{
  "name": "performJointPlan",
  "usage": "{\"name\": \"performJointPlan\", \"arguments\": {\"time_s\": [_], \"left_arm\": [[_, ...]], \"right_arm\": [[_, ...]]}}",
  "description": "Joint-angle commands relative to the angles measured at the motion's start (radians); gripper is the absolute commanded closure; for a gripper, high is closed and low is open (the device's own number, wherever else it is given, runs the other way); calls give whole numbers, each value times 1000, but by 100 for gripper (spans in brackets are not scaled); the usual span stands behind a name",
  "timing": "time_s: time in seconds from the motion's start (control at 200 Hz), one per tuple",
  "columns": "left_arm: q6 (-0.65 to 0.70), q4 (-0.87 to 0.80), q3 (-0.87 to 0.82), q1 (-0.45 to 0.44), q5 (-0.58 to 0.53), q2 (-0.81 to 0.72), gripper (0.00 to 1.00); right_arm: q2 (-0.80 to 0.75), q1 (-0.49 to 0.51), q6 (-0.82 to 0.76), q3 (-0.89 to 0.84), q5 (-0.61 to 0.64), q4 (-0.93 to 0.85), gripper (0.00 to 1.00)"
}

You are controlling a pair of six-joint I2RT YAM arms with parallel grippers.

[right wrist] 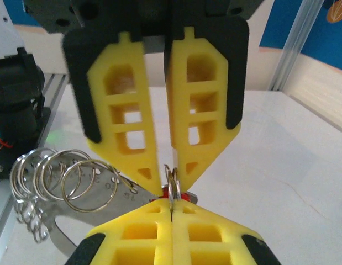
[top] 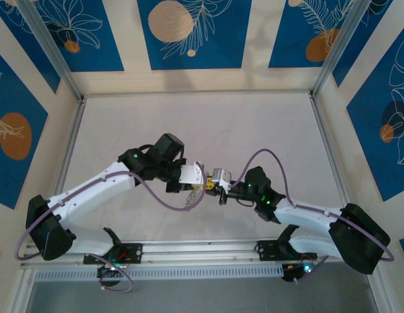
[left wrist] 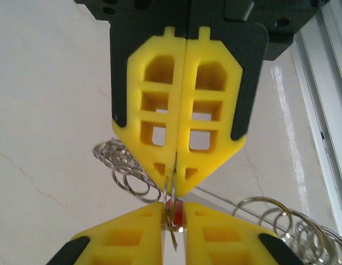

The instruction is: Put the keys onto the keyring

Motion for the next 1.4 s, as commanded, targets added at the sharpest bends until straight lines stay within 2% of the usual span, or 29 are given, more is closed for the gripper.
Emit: {"name": "performJointPlan", "arguments": {"time_s": [0.0,0.325,0.385,0.445,0.49,0.565,0.695,0.85,0.97,1.135,1.395], "left_arm": [[-36,39,-42,14,62,-44,81],[-89,163,-99,27,135,-82,82],[-99,187,-109,28,135,-90,86],[-97,191,-111,29,131,-96,94],[-89,180,-105,30,121,-99,100],[-72,153,-95,29,88,-104,100],[-22,60,-49,25,39,-85,100],[32,-47,12,-11,-35,-35,100],[65,-93,47,-43,-77,2,100],[73,-110,79,-53,-77,34,100],[63,-124,104,-55,-60,49,100]], "right_arm": [[-13,-16,68,-20,-20,159,100],[-28,-19,88,-33,-65,219,100],[-25,-19,93,-37,-72,231,100],[-24,-19,92,-40,-71,229,100],[-22,-19,82,-41,-66,219,100],[-30,-17,56,-36,-51,165,100],[-57,-7,-14,-5,14,-7,90],[-55,1,-38,17,22,-63,77],[-18,12,-39,27,21,-40,76],[15,25,-36,44,7,-11,76],[37,32,-21,61,-7,5,82]]}}
